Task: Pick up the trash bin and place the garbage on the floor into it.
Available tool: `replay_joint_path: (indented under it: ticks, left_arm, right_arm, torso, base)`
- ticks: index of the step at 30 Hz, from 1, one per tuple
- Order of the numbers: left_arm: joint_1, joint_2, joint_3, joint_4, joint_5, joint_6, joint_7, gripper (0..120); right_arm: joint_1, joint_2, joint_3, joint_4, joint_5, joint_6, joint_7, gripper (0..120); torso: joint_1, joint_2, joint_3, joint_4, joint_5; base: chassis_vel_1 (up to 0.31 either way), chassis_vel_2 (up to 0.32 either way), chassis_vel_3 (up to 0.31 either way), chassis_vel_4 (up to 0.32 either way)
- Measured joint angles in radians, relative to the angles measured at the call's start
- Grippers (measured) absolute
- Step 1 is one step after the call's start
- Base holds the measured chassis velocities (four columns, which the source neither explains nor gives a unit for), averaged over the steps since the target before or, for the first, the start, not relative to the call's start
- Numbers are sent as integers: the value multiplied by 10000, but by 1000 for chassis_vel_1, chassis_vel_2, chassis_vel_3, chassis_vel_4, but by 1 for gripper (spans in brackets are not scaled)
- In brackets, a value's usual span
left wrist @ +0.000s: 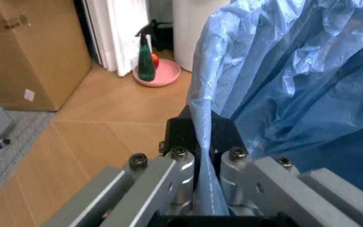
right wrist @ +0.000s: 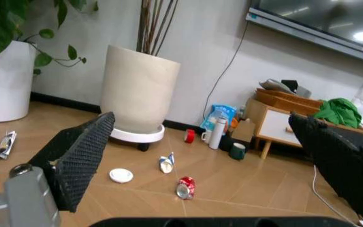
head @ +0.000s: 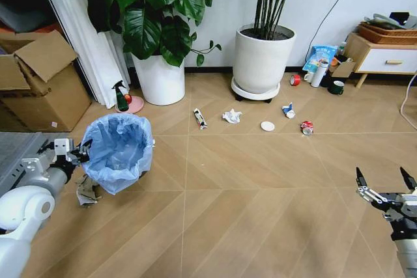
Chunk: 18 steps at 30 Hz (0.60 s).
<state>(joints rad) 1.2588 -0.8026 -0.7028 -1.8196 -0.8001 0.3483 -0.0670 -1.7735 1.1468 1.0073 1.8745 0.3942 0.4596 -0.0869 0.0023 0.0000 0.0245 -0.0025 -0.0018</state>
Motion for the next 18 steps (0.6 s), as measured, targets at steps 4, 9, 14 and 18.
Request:
replay_joint_path:
  ticks: [4,9,14,18]
  left_arm:
    - [-86,19,4,85,-38,-17,9,0]
    - [-160,19,88,171,-50,-25,23,0]
    - [-168,12,110,176,-52,-26,37,0]
    - [-125,8,98,188,-64,-39,71,0]
  right_arm:
    - [8,-1,-2,6,-10,-9,0,100]
    - [14,-5,-3,17,-10,-32,0,100]
    - [9,-5,-3,24,-10,-56,-5,100]
    - [-33,3,1,51,-10,-105,-37,100]
  torso:
    - [0,0,0,-1,-1]
    - [0,0,0,-1,-3]
    - [0,0,0,-1,0]
    - [0,0,0,-1,-1]
  base:
    - [0,0,0,0]
    - [0,0,0,0]
    - [30,22,-20,-20]
    - [0,0,0,0]
